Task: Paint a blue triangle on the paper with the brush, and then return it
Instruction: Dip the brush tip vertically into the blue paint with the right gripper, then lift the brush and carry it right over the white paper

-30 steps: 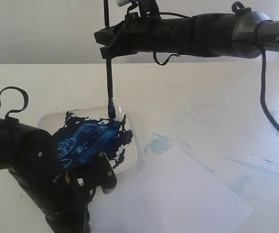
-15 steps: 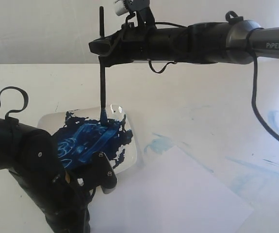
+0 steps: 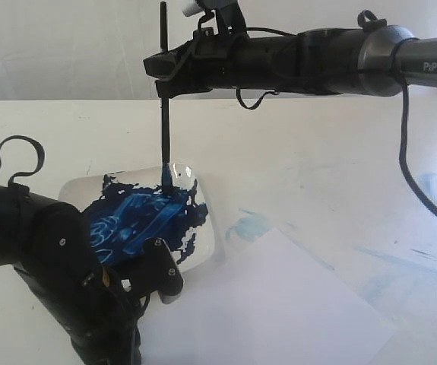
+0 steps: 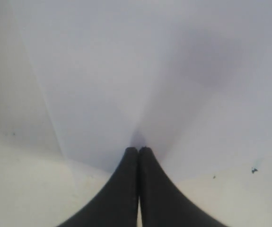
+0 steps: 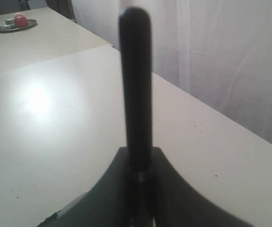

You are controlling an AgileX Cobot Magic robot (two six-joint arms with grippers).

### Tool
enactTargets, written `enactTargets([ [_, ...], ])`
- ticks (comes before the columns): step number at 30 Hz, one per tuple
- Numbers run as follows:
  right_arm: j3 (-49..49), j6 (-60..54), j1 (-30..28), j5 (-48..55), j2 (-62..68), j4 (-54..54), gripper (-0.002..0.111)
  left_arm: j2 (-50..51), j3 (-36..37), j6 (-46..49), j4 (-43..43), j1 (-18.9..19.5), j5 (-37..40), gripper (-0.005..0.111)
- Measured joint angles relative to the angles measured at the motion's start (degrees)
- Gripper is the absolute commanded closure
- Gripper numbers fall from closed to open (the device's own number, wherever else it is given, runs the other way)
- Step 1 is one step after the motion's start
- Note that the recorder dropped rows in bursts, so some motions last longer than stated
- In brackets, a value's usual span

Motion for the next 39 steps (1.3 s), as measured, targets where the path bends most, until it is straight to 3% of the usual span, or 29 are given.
enactTargets([
  [11, 0.0, 1.1, 0.0, -0.2, -0.1, 0.1, 0.105, 0.0, 0.0, 0.0, 0.0, 0.0, 0.0, 0.107],
  [19, 0.0, 4.0, 0.0, -0.9, -7.6, -1.7, 0.105, 0.0, 0.0, 0.0, 0.0, 0.0, 0.0, 0.107],
  [22, 0.0, 10.1, 0.0, -1.8, -12.0, -9.6, 0.105, 0.0, 0.0, 0.0, 0.0, 0.0, 0.0, 0.107],
  [30, 0.3, 43.4, 0.0, -1.9, -22.1, -42.9, 0.105, 0.0, 0.0, 0.0, 0.0, 0.0, 0.0, 0.107],
  [39, 15.8, 45.5, -2.1, -0.9, -34.3, -44.4, 0.105, 0.0, 0.0, 0.0, 0.0, 0.0, 0.0, 0.107],
])
